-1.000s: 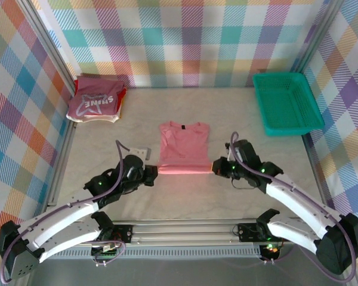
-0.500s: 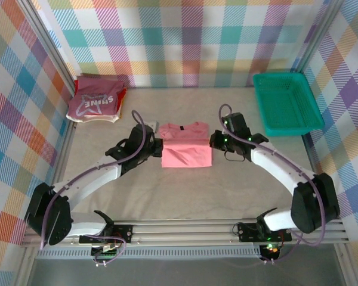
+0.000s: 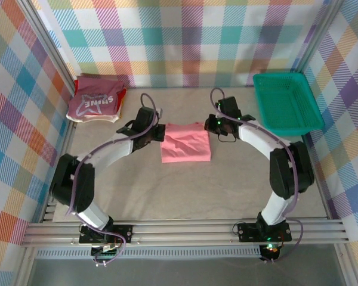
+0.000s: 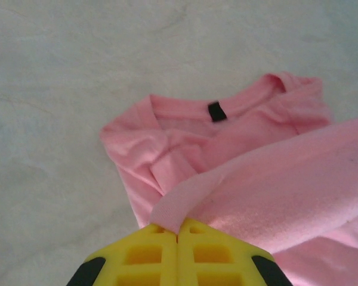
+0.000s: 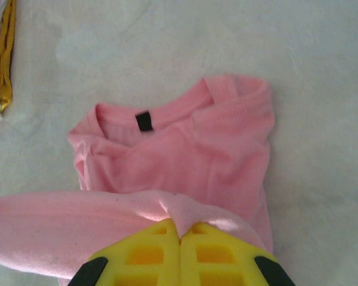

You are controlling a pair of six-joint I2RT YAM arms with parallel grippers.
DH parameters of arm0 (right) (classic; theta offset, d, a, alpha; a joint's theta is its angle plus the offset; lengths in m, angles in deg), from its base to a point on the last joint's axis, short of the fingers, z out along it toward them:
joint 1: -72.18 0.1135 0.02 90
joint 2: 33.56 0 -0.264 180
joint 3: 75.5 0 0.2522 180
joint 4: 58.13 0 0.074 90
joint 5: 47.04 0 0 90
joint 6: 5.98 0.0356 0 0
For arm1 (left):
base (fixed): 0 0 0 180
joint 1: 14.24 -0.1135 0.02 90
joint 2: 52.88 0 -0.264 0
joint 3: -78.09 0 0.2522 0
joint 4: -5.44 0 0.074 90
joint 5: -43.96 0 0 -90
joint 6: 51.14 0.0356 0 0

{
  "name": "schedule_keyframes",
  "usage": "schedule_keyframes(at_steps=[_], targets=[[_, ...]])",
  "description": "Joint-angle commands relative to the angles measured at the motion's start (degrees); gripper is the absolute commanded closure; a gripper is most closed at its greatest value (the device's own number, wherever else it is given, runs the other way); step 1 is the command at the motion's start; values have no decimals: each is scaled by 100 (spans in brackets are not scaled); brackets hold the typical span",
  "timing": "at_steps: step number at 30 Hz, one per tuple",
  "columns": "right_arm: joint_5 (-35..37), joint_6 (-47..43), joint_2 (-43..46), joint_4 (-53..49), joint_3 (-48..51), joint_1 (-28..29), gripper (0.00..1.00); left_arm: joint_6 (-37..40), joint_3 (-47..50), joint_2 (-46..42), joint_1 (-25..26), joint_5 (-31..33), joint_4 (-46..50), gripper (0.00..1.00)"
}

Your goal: Fold and stack the t-shirts

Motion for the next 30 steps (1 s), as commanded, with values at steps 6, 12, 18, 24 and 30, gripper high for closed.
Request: schedule_keyframes(at_steps=[6,12,18,24,30], targets=[[-464,-119,-810,-511,-1657,-452,60,628,-2131,1183,-383,506,727,47],[-939,-407,665,155,211,-228,65,-445,-593,245,-37,-60,-46,47],[-1694,-95,777,1172,1545,228,100,-1562,1036,264,66,-663,-1094,48],[-1433,-95,-71,1269,1440,461,100,-1592,870,566,-38,-729,-1011,33],[-1019,87,-415,1382,1559,461,100,-1674,390,1251,-128,-1311,-1071,33]])
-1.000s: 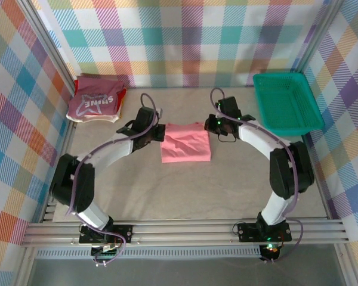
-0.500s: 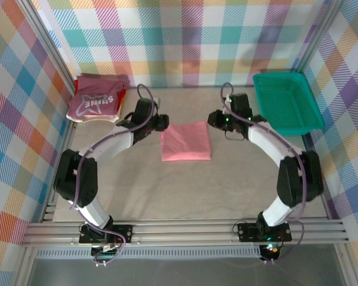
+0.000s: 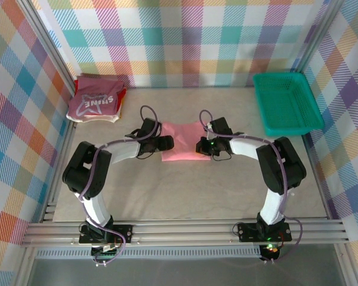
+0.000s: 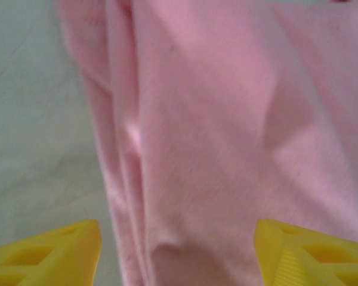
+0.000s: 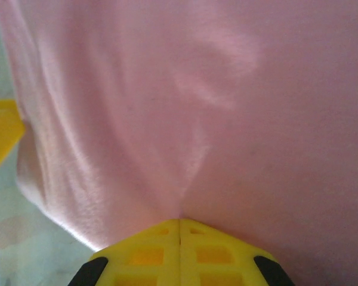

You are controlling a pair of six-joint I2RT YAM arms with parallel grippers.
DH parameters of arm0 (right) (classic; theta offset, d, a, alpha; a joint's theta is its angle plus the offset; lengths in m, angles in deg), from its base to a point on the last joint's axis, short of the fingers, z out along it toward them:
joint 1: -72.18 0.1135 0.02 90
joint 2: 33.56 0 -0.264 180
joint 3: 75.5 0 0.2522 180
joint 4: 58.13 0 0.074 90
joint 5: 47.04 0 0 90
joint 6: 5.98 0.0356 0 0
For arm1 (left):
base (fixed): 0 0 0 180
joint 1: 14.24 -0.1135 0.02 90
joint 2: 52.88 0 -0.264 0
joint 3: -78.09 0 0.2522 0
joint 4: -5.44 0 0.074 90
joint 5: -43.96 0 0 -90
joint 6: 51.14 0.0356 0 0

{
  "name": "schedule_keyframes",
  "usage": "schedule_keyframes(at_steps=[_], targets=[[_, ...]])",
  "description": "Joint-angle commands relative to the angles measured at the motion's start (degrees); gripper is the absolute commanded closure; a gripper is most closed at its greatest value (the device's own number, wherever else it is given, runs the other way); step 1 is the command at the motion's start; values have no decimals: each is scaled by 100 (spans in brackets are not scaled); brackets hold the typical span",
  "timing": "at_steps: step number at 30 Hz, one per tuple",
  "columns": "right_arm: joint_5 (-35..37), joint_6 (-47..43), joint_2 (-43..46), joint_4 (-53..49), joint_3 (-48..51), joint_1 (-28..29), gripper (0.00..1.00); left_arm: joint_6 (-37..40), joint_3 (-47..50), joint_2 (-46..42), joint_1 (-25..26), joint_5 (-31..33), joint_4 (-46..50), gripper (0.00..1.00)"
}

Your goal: Fold and stack the t-shirts

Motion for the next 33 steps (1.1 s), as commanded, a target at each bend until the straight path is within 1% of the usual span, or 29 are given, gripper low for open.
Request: schedule_keyframes(at_steps=[1,4,8,9,12,13,15,18,20,22,25,27,33], targets=[[104,141,-63,330,84,-5,100,-150,-273,380,-45,-483,-225,34],[119,137,-39,391,128,-5,100,-222,-536,627,28,-123,217,34],[31,125,-97,439,102,-5,100,-31,-840,666,379,918,953,33],[4,125,-122,451,95,-5,100,-61,-901,678,396,989,1028,33],[-46,134,-172,486,75,-5,100,-204,-902,710,406,913,957,34],[-63,140,-168,504,68,-5,100,-254,-938,749,409,950,999,37],[-73,151,-166,515,58,-5,100,-319,-1017,826,439,998,1059,38],[-89,121,-142,492,46,-5,100,-541,-838,519,501,1546,1093,38],[-73,102,-134,452,23,-5,100,-668,-624,239,494,1764,1001,38],[-88,107,-109,475,38,-5,100,-700,-653,109,469,1959,1202,38],[-108,95,-98,458,40,-5,100,-558,-761,118,428,1911,1351,36],[-117,85,-85,462,49,-5,100,-496,-790,234,415,1708,1256,35],[-116,103,-13,445,40,-5,100,-672,-1016,801,415,1241,1065,33]])
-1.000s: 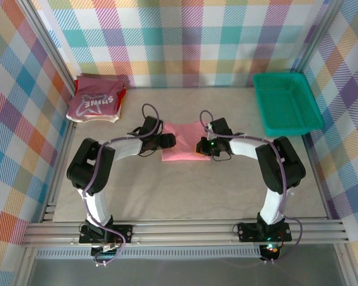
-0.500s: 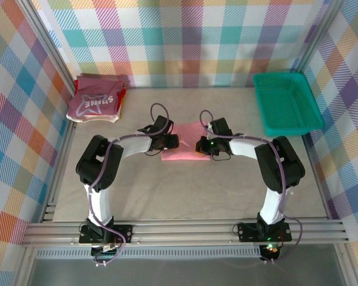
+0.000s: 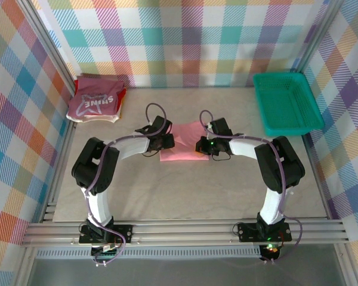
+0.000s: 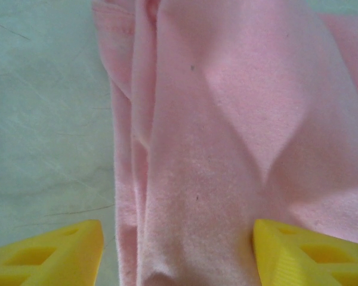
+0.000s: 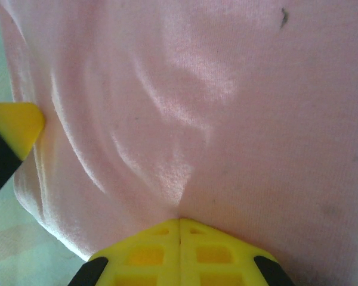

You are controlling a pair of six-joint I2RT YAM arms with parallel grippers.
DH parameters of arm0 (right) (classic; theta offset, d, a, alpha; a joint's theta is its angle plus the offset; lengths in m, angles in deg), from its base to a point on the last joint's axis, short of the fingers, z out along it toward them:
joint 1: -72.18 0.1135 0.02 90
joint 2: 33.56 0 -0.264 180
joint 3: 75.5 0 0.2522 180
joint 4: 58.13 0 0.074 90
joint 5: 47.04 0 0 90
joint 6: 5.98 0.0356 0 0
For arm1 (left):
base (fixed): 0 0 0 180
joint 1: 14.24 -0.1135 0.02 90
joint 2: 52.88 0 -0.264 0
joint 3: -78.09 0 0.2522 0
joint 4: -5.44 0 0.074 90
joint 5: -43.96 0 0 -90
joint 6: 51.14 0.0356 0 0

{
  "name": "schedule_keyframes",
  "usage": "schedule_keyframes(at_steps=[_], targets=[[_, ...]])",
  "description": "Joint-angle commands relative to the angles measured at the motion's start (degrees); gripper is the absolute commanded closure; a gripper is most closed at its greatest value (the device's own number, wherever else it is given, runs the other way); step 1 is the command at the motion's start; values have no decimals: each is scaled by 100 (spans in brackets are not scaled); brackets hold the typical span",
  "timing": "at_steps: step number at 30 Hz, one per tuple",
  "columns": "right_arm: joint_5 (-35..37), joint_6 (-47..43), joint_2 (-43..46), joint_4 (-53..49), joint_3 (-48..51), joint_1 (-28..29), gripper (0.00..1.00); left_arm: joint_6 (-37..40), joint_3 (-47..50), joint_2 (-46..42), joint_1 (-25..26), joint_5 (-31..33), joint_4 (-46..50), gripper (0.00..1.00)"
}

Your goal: Fold and stack the t-shirts

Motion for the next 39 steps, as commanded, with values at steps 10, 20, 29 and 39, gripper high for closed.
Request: schedule_keyframes(at_steps=[10,20,29,39], targets=[[-66,-89,244,-101,-78,-13,100,-137,-285,688,26,-752,-717,78],[102,-184,1175,-243,37,-70,100,145,-134,234,-94,-12,-337,100],[289,-439,1938,-386,116,-285,98,881,-62,-453,-537,227,62,100],[446,-499,1969,-238,248,-390,96,1390,-1231,-195,-598,643,1115,100]])
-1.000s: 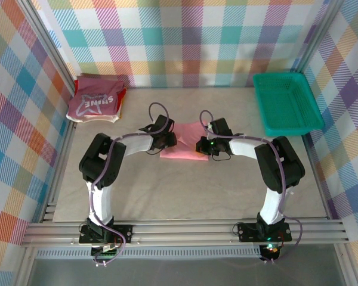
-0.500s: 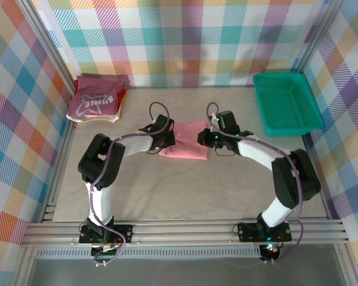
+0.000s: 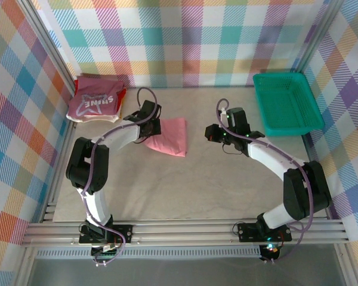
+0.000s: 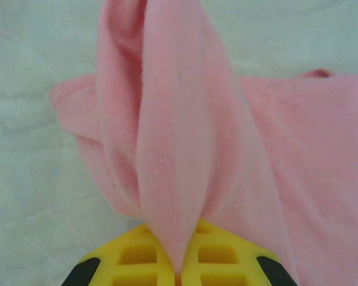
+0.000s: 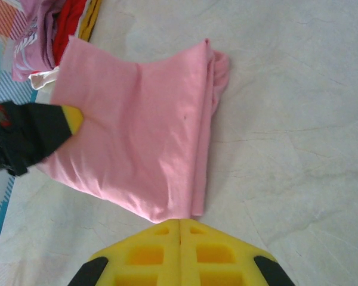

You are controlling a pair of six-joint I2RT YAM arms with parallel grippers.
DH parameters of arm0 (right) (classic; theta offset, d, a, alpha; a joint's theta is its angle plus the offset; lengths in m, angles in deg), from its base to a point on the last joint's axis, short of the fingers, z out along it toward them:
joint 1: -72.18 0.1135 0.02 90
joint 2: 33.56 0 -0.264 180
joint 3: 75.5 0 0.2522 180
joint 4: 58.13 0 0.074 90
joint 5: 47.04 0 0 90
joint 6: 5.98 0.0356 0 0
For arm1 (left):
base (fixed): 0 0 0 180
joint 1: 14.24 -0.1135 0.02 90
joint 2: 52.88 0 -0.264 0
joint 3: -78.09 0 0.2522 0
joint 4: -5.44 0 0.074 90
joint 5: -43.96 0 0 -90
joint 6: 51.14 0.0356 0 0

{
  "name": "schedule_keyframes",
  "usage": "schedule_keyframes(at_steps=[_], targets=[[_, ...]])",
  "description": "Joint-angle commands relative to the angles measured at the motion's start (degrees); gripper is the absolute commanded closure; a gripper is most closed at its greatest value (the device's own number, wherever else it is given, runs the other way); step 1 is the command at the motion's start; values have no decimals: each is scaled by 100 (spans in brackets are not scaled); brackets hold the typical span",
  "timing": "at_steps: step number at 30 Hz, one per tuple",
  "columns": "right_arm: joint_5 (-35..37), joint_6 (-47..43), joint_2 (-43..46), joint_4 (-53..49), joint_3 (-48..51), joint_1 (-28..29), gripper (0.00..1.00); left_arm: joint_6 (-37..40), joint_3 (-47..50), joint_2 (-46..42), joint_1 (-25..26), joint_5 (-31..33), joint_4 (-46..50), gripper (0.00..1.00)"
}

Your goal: Fold and stack the t-shirts

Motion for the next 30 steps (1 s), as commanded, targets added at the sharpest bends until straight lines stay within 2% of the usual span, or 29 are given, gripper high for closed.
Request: schedule_keyframes(at_steps=[1,4,10,14,18,21,25,30], targets=[[44,-146,5,21,45,-56,96,168,-289,82,45,155,243,100],[-9,-161,-45,-16,5,-70,95,117,-450,240,28,184,349,100],[-1,-201,-57,-108,-53,-78,95,-61,121,125,-17,58,-104,100],[-24,-193,-117,-111,-89,-79,94,145,181,72,-139,36,-187,100],[-11,-137,-140,-9,-70,-75,94,801,-186,197,-355,-9,-34,100],[-33,-129,-174,-12,-100,-88,94,1010,-498,361,-526,-201,120,100],[-36,-137,-156,-50,-153,-89,93,778,-455,563,-587,-400,83,100],[-27,-137,-172,-51,-175,-88,93,493,198,555,-588,-602,-480,100]])
